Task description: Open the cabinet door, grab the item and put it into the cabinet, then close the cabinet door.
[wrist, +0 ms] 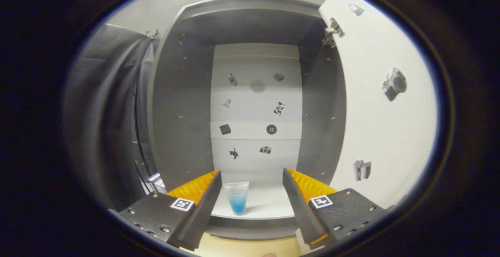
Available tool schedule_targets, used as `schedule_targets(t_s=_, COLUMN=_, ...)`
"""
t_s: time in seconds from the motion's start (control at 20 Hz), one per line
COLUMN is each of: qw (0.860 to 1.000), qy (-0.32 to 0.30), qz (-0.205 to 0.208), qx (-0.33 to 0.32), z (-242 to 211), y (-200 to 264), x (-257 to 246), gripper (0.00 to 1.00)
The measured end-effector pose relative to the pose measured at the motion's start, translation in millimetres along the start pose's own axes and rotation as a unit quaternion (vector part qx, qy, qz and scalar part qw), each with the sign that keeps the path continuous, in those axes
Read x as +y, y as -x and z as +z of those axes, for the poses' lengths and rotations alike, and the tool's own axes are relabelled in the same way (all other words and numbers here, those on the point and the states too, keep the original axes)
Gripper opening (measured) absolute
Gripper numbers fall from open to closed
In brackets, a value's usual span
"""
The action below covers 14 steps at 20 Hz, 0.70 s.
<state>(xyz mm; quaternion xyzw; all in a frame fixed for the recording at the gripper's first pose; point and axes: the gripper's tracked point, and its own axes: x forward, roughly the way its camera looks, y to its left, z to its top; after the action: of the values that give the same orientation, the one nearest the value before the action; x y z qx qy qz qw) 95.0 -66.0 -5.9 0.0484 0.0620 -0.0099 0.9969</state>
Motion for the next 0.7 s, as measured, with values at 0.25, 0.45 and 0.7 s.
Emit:
schedule_targets(t_s=0.25, qw=1.000, qy=0.001, qz=-0.001, qx=-0.009, z=9, y=52, x=-5, gripper=0.93)
schedule_targets(t_s=0.45, qw=1.000, qy=0.015, qz=-0.008, qx=-0.013, z=12, y=100, x=-12, gripper=0.93)
schedule_targets(t_s=0.7, qw=0.999, qy=0.027, qz=-0.038, qx=-0.012, z=10, y=159, x=-33, gripper=0.93)
